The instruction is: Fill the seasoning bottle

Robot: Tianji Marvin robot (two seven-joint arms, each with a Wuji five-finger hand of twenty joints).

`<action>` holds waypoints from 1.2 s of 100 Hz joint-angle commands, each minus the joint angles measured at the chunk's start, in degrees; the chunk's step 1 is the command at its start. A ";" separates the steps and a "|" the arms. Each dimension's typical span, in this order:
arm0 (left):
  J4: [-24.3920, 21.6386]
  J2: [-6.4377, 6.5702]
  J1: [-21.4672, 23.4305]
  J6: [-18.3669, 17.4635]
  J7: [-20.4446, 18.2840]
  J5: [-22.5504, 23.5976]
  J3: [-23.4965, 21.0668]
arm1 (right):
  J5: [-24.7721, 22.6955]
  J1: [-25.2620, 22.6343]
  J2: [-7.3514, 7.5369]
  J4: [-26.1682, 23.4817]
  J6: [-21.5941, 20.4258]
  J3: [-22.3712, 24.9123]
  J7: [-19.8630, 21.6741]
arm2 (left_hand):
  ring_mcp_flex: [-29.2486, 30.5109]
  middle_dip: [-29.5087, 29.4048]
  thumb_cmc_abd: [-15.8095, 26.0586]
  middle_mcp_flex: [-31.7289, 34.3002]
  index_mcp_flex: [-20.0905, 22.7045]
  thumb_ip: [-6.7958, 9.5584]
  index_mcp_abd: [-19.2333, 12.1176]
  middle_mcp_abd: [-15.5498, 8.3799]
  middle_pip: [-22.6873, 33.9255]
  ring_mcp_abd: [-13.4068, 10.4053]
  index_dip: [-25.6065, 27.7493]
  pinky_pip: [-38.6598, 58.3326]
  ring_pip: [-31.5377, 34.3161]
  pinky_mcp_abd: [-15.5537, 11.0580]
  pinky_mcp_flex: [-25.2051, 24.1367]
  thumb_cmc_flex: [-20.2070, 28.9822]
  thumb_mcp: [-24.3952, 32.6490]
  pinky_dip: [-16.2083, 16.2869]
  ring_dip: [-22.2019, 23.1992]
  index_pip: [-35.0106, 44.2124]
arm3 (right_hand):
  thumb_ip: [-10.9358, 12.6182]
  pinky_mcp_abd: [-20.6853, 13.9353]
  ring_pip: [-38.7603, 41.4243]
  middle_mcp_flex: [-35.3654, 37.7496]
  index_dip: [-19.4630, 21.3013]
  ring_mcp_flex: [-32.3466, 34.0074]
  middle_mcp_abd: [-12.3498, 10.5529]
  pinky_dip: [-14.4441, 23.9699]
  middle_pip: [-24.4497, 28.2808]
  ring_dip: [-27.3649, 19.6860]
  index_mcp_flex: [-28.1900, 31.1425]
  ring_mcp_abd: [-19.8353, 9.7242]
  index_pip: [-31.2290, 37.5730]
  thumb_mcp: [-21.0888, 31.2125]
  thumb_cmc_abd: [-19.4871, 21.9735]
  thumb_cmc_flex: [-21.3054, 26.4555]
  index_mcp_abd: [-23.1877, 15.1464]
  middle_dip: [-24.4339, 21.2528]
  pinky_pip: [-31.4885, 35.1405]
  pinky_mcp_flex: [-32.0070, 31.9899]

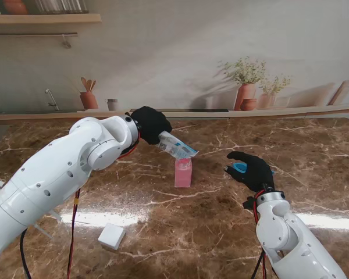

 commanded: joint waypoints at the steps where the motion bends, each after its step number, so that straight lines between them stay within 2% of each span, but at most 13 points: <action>1: -0.37 -0.09 -0.70 0.24 -0.21 0.14 0.06 | 0.36 -0.52 -0.21 0.19 0.28 -0.07 0.90 | 2.68 0.27 4.36 5.30 8.21 2.72 -8.73 -7.22 1.43 -3.25 0.63 1.57 0.03 -1.84 1.21 5.58 11.69 -0.25 0.48 9.94 | 1.56 -0.22 0.27 0.37 -0.48 -1.87 -0.18 1.64 0.22 -0.21 -0.32 0.03 0.75 0.97 0.11 -2.03 -0.46 0.45 -0.22 -0.66; 5: -0.42 -0.08 -0.74 0.22 -0.27 0.28 0.10 | 0.38 -0.53 -0.21 0.17 0.29 -0.06 0.93 | 2.76 0.26 4.20 5.39 8.21 2.71 -8.80 -7.22 1.04 -3.29 -0.13 1.44 -0.10 -1.95 1.27 5.48 11.65 -0.31 0.46 9.73 | 1.56 -0.11 0.24 0.44 -0.47 -1.94 -0.32 1.70 0.24 -0.21 -0.16 0.00 0.82 1.01 0.13 -2.01 -0.43 0.48 -0.19 -0.69; 8: -0.49 -0.06 -0.75 0.23 -0.36 0.43 0.11 | 0.38 -0.54 -0.21 0.15 0.31 -0.05 0.95 | 2.88 0.92 4.10 5.67 7.94 2.65 -8.88 -7.20 -0.02 -3.42 -3.02 1.33 -0.35 -2.17 1.43 5.30 11.67 -0.43 0.57 10.93 | 1.56 -0.01 0.25 0.50 -0.47 -1.92 -0.15 1.77 0.27 -0.19 -0.18 -0.06 0.82 1.05 0.13 -1.99 -0.47 0.52 -0.13 -0.71; 14: -0.70 -0.03 -0.78 0.57 -0.74 0.71 0.17 | 0.47 -0.56 -0.22 0.11 0.32 -0.03 0.98 | 2.88 0.63 3.89 5.76 7.81 2.59 -8.82 -6.88 -0.60 -3.39 -3.99 1.30 -0.50 -2.27 1.47 5.12 11.56 -0.46 0.54 10.71 | 1.57 0.25 0.27 0.60 -0.46 -1.92 -0.11 1.97 0.28 -0.16 0.01 -0.04 0.90 1.11 0.18 -2.00 -0.51 0.56 0.07 -0.66; 27: -0.79 -0.02 -1.08 1.29 -1.46 0.76 0.52 | 0.61 -0.60 -0.21 0.03 0.35 -0.03 1.15 | 3.04 -0.91 2.92 6.33 7.12 2.39 -8.41 -5.56 -4.33 -3.59 -9.17 0.87 -1.26 -2.36 1.59 3.80 11.22 -0.64 0.12 8.83 | 1.57 0.48 0.27 0.79 -0.47 -1.98 -0.24 2.34 0.34 -0.08 0.18 -0.01 0.97 1.22 0.27 -2.12 -0.64 0.67 0.34 -0.78; 47: -0.79 0.00 -1.10 1.17 -1.47 0.83 0.51 | 0.68 -0.77 -0.24 -0.11 0.59 0.07 1.09 | 2.94 -1.06 3.53 6.27 6.78 2.31 -8.43 -5.43 -5.11 -3.56 -10.24 0.57 -1.39 -2.49 1.55 3.44 10.93 -0.75 0.08 8.83 | 1.58 0.72 0.25 0.90 -0.48 -2.08 -0.26 2.75 0.37 0.02 0.31 0.01 1.04 1.53 0.27 -2.08 -0.68 0.85 0.39 -0.97; 55: -0.79 0.01 -1.05 1.20 -1.47 0.91 0.48 | 0.73 -0.81 -0.24 -0.14 0.58 0.09 1.13 | 2.86 -0.40 3.79 6.06 6.55 2.31 -8.52 -5.48 -4.78 -3.56 -9.96 0.40 -1.43 -2.52 1.50 3.78 10.58 -0.77 0.11 9.62 | 1.58 0.74 0.27 0.81 -0.48 -2.04 -0.39 2.85 0.32 0.07 0.32 0.10 1.05 1.64 0.27 -2.06 -0.75 0.88 0.35 -1.01; 77: -0.24 -0.13 -0.91 1.49 -0.59 0.50 0.64 | 0.71 -0.80 -0.21 -0.01 0.57 -0.07 1.28 | 2.50 2.11 4.54 5.40 5.22 2.21 -9.50 -6.36 -1.83 -3.68 -3.58 0.09 -1.13 -2.33 1.00 4.94 10.43 0.00 0.73 13.82 | 1.53 0.72 0.18 0.94 -0.49 -2.21 -0.30 3.07 0.34 0.10 0.46 -0.04 1.13 1.86 0.22 -2.06 -0.85 0.99 0.17 -1.02; 90: 0.29 -0.32 -0.71 1.97 0.81 0.52 0.67 | 0.77 -0.78 -0.19 0.00 0.62 -0.12 1.42 | 2.63 2.16 4.44 5.46 5.18 2.13 -9.50 -6.27 -1.62 -3.69 -3.20 0.23 -0.73 -2.34 1.23 4.87 10.59 0.22 1.01 13.69 | 1.50 0.72 0.18 0.93 -0.51 -2.21 -0.36 3.21 0.31 0.12 0.49 0.01 1.14 1.94 0.20 -2.07 -0.87 1.02 0.11 -0.97; 111: 0.41 -0.35 0.00 2.69 0.96 -0.18 0.00 | 0.71 -0.79 -0.20 -0.09 0.80 -0.05 1.36 | 2.54 2.73 4.78 5.18 5.04 2.08 -9.72 -6.67 -0.99 -3.58 -1.83 0.16 -0.63 -2.21 1.07 5.13 10.59 0.57 1.18 14.36 | 1.48 0.71 0.17 0.90 -0.53 -2.25 -0.33 3.36 0.29 0.14 0.42 -0.04 1.13 2.02 0.19 -2.02 -0.87 1.06 -0.01 -1.00; 120: 0.77 -0.39 0.57 2.98 1.38 -0.87 -0.46 | 0.65 -0.77 -0.19 -0.09 0.86 -0.12 1.38 | 2.51 3.12 4.97 4.93 4.78 1.99 -10.19 -7.00 -0.24 -3.54 0.87 0.16 -0.58 -2.01 0.79 5.33 10.74 1.22 1.33 15.50 | 1.48 0.71 0.16 0.94 -0.54 -2.25 -0.37 3.43 0.30 0.14 0.46 0.11 1.15 2.05 0.20 -2.01 -0.76 1.08 -0.05 -0.99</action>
